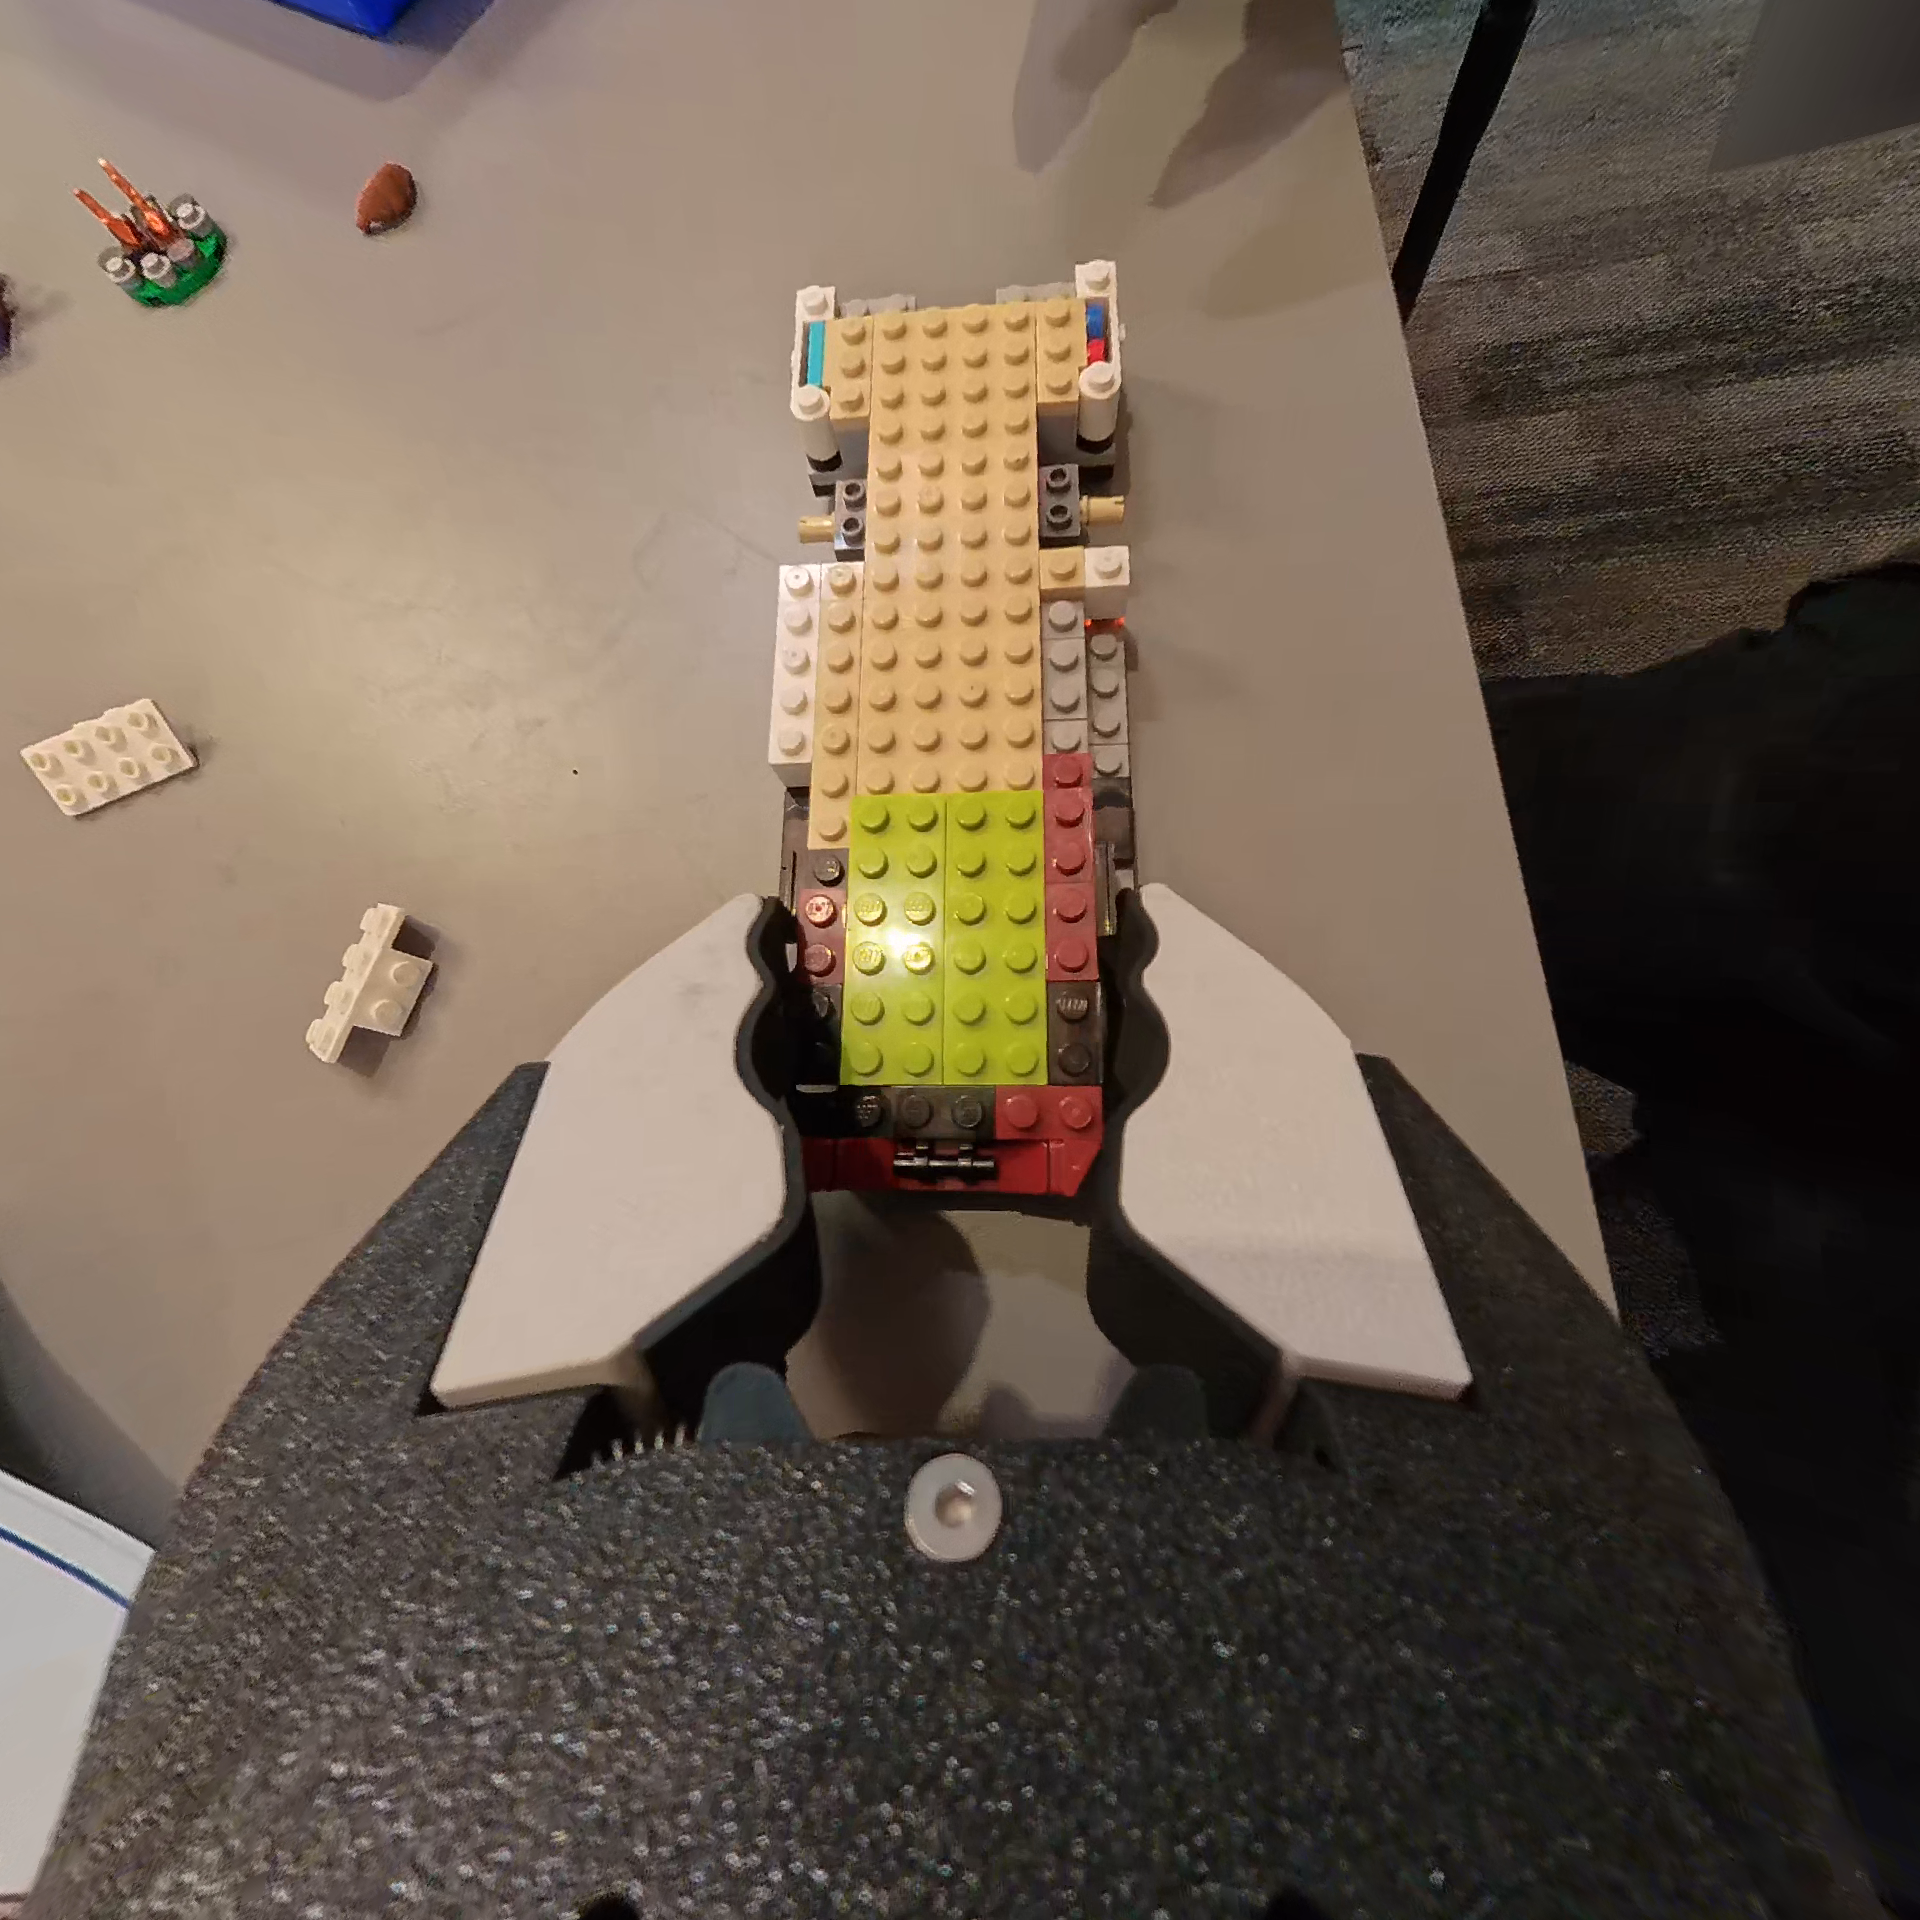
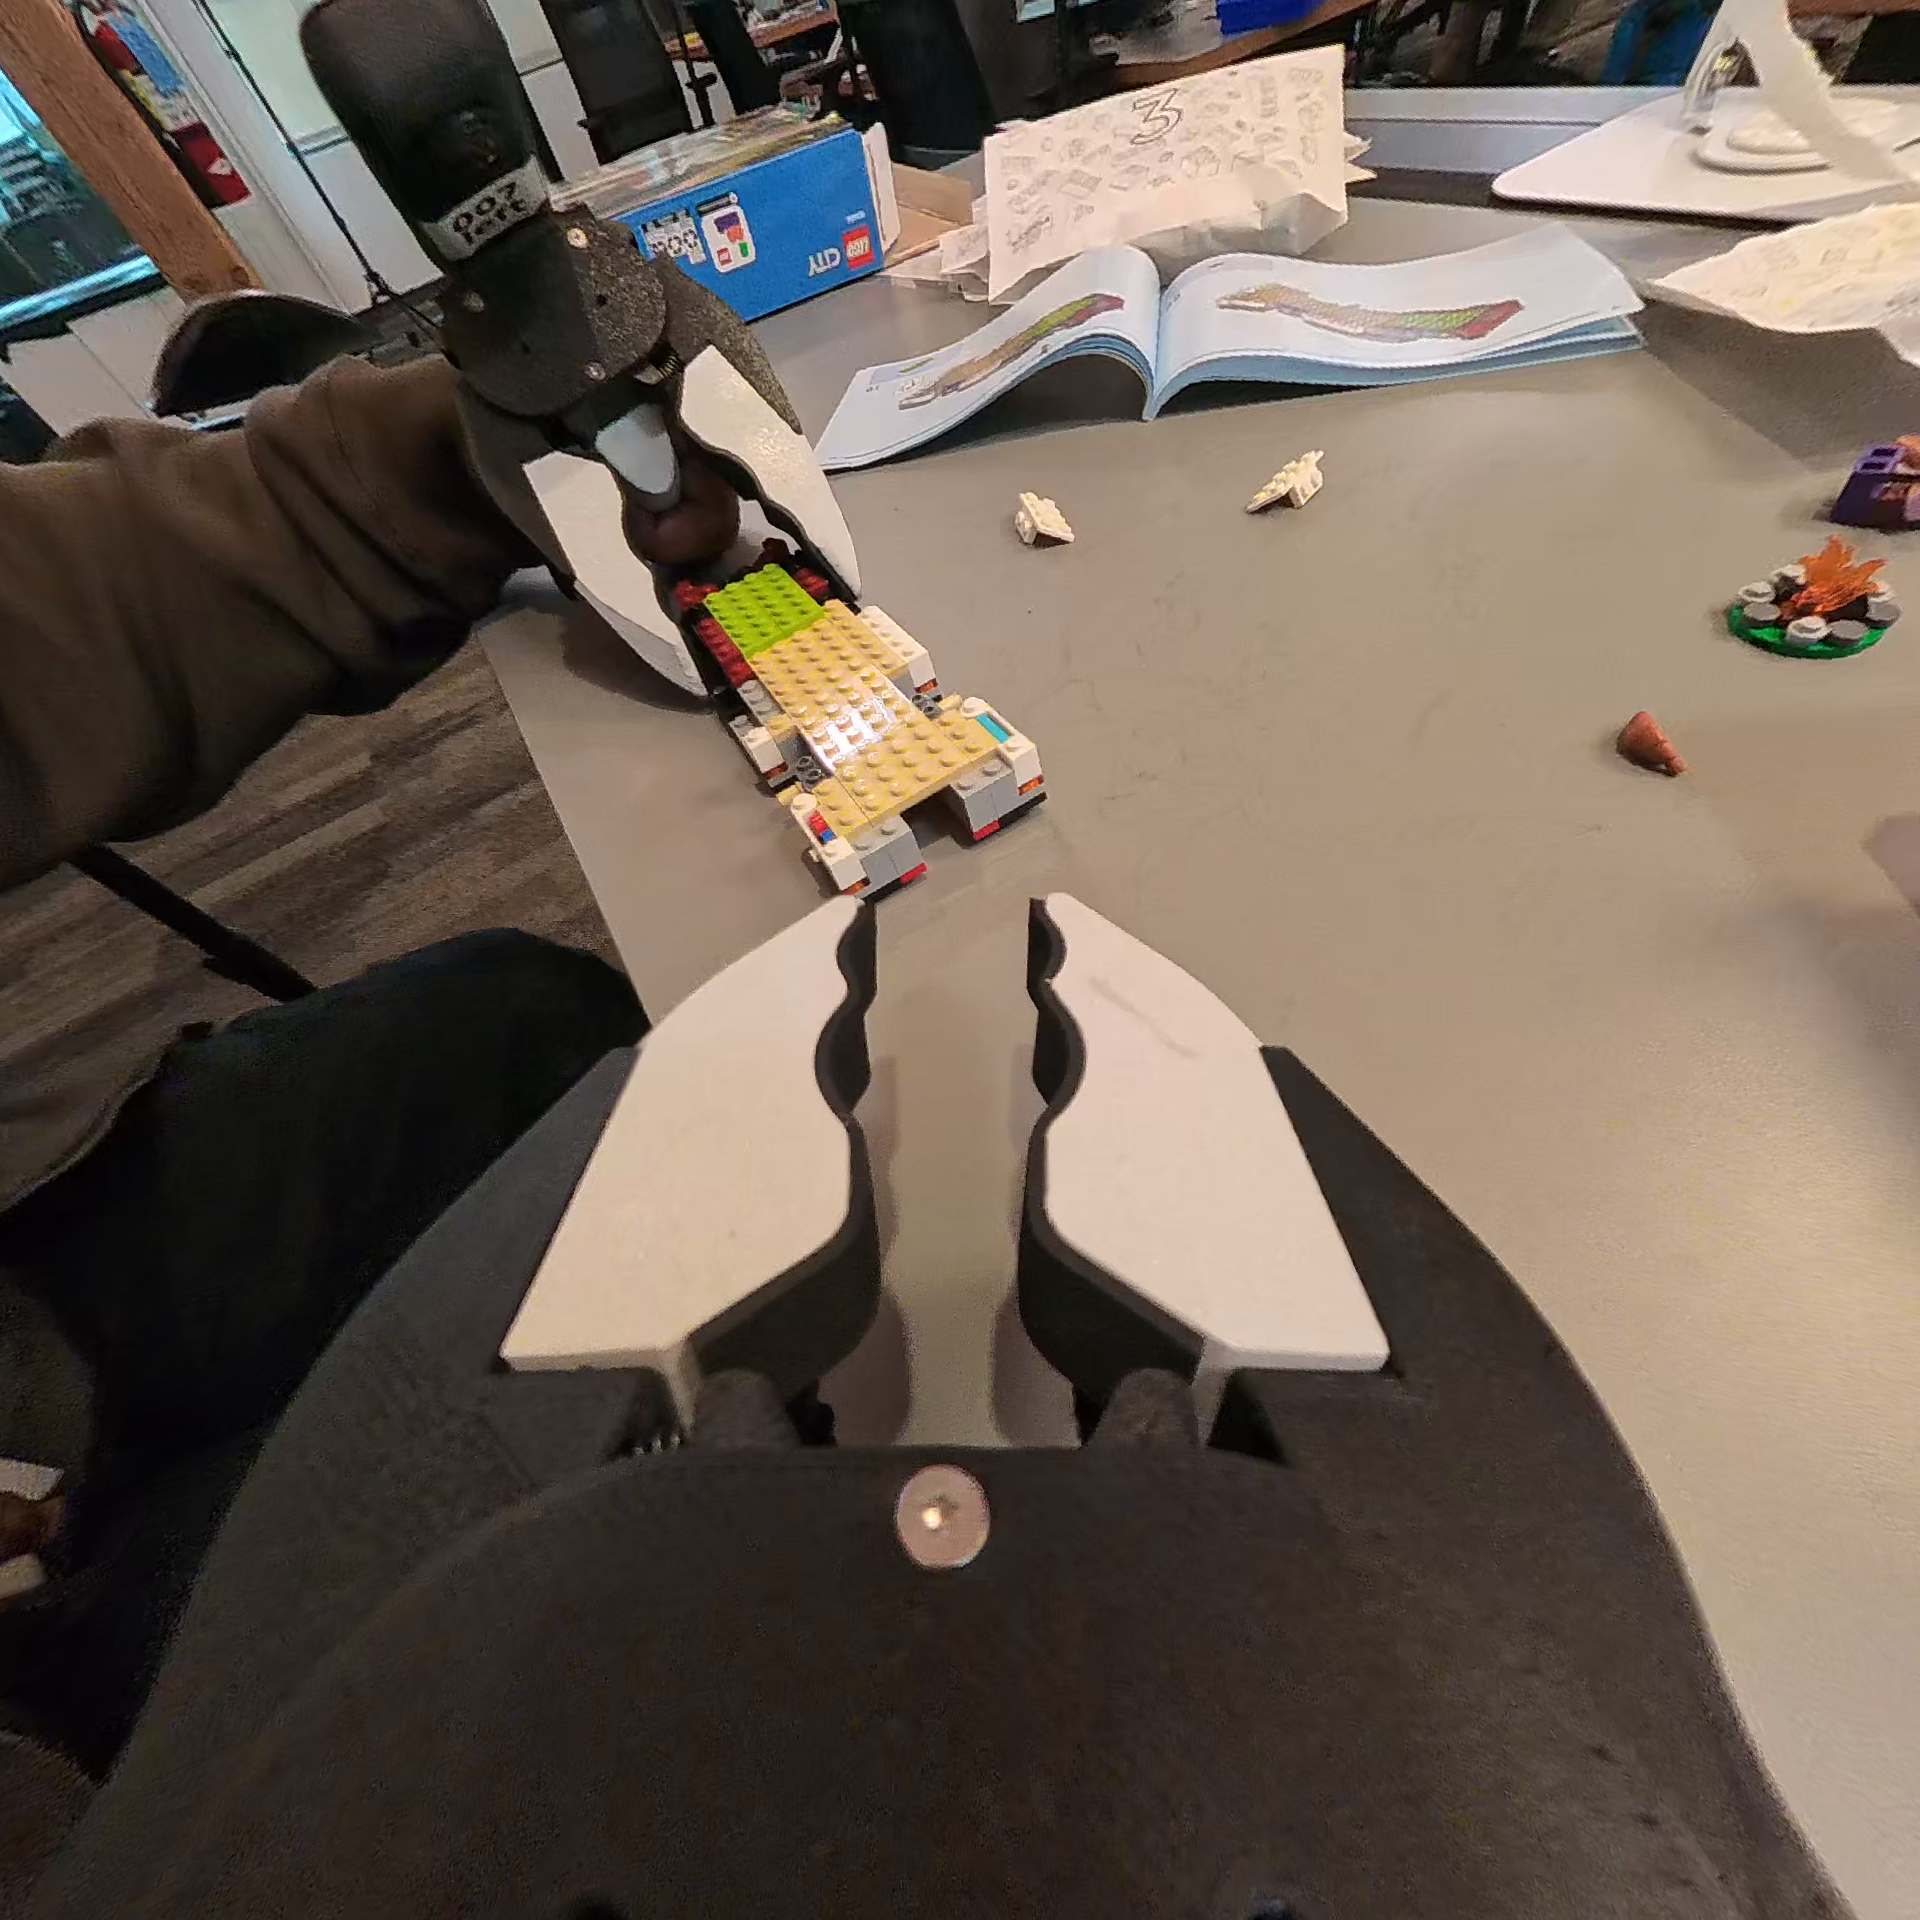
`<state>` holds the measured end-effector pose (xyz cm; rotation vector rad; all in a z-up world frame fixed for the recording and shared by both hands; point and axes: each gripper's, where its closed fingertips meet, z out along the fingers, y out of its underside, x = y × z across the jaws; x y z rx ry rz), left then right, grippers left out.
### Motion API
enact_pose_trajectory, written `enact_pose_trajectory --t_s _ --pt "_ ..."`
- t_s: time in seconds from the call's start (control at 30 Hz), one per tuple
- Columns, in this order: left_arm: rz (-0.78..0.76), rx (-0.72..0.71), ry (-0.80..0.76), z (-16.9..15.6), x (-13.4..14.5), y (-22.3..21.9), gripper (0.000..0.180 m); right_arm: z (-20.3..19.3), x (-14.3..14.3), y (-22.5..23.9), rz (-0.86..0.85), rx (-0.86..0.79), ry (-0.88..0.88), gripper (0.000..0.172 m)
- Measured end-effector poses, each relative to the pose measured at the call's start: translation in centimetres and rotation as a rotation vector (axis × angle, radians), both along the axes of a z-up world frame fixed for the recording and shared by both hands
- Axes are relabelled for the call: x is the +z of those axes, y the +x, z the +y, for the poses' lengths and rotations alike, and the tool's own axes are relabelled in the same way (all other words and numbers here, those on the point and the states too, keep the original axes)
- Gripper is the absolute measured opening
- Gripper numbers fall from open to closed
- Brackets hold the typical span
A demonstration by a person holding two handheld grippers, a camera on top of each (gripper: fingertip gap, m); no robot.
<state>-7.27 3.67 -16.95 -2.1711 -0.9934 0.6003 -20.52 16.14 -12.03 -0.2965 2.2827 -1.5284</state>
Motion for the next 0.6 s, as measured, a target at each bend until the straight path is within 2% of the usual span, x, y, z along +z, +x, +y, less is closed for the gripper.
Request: enact_pose_trajectory --t_s 0.2,0.6 --pt "-0.001 0.009 -0.013 0.08 -0.12 0.05 0.062 -0.03 0.12 -0.44 0.012 -0.044 -0.016 0.028" --pt "-0.013 0.010 -0.005 0.05 -0.21 0.00 0.062 -0.43 -0.70 -0.69 -0.014 -0.050 0.063 0.028"
